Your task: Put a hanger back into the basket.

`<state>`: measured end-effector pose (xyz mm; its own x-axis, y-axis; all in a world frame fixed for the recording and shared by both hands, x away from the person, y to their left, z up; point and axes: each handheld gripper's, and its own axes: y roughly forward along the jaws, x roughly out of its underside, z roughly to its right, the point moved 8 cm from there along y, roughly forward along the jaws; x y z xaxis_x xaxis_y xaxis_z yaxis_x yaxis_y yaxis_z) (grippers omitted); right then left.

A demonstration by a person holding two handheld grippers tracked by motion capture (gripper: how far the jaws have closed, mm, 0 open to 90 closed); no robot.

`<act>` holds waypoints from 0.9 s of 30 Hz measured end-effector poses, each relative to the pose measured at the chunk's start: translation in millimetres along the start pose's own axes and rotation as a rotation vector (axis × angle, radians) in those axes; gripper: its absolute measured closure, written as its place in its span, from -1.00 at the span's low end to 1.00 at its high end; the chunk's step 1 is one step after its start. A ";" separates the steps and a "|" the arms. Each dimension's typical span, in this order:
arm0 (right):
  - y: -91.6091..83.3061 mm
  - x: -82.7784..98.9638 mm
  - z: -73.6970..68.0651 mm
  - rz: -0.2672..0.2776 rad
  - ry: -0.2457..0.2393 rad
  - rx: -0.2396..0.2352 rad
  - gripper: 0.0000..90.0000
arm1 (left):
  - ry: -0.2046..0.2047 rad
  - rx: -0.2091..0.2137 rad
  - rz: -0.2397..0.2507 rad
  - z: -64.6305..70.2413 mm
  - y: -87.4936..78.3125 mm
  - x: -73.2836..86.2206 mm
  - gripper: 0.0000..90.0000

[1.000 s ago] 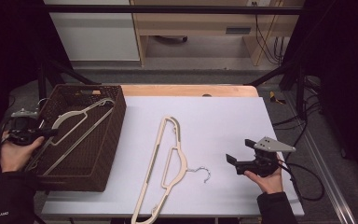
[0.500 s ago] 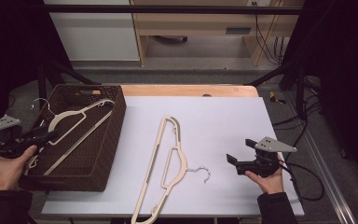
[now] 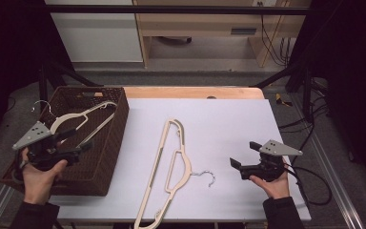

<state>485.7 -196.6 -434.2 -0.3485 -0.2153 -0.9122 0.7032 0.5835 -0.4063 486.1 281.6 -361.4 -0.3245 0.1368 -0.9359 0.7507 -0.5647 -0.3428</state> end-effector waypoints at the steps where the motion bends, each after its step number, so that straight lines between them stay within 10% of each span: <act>1: 0.2 0.0 -1.1 -0.002 -0.002 -0.003 -0.90 | 0.005 0.007 -0.003 4.8 2.6 0.4 -0.70; 27: 28.7 2.0 -34.0 -0.044 -0.061 -0.119 -0.83 | 0.127 0.165 -0.086 97.9 58.8 39.6 -0.78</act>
<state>484.1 -153.6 -446.0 -0.3364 -0.2877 -0.8967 0.6080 0.6608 -0.4401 461.1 174.1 -410.7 -0.3001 0.2858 -0.9101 0.6158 -0.6705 -0.4137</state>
